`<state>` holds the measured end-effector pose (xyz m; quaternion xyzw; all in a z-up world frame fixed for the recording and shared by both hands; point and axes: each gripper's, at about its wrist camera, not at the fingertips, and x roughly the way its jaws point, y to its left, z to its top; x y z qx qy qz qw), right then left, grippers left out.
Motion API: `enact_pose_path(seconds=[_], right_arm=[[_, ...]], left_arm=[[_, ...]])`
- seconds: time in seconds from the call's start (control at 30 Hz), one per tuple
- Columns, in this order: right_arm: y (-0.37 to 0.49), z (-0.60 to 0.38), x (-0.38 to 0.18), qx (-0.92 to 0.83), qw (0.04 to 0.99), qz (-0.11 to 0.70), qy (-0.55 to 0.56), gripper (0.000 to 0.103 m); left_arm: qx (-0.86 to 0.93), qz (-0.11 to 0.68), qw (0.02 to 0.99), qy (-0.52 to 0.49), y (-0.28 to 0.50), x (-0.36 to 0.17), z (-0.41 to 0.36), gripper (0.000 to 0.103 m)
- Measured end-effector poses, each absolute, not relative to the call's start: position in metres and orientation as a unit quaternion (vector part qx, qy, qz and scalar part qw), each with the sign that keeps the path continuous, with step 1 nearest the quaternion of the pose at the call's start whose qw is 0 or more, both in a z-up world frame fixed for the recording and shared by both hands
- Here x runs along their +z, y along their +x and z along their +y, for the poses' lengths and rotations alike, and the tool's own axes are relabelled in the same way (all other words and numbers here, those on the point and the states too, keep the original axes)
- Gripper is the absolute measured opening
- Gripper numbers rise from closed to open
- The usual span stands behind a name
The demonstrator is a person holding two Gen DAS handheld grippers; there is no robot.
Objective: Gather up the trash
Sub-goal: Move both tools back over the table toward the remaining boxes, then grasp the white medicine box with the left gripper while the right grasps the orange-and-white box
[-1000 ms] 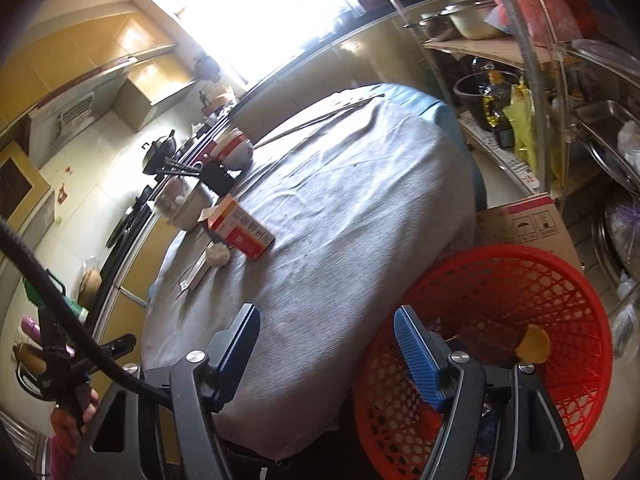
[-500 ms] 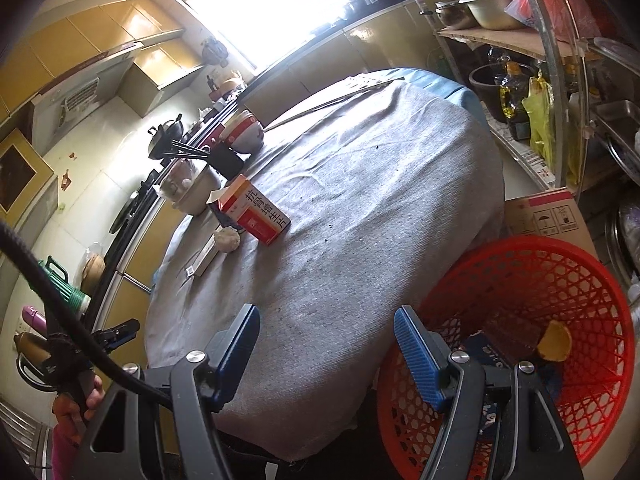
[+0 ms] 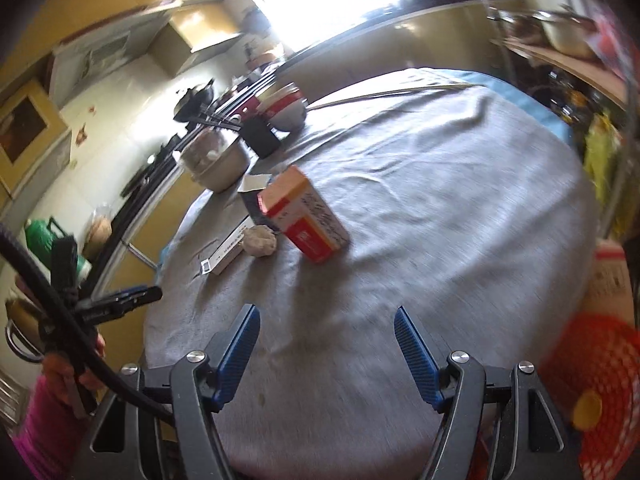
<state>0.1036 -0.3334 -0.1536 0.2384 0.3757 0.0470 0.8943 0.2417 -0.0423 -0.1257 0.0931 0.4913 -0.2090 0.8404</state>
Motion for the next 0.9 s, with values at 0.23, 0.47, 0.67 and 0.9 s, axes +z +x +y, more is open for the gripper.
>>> enact_pose_path(seconds=[0.23,0.47,0.67,0.9], right_arm=[[0.153,-0.31,-0.156,0.045,0.907,0.383,0.17,0.074],[0.18,-0.304,-0.158,0.038,0.914,0.376,0.147,0.074],[0.197,-0.304,-0.163,0.035,0.915,0.374,0.147,0.075],[0.211,-0.301,-0.17,0.041,0.917,0.371,0.139,0.075]], left_arm=[[-0.249,0.505,0.816,0.129,0.274,-0.138,-0.059,0.076],[-0.271,0.514,0.797,0.167,0.301,-0.152,-0.078,0.076],[-0.285,0.511,0.787,0.196,0.311,-0.161,-0.094,0.076],[-0.303,0.517,0.776,0.195,0.32,-0.172,-0.105,0.076]])
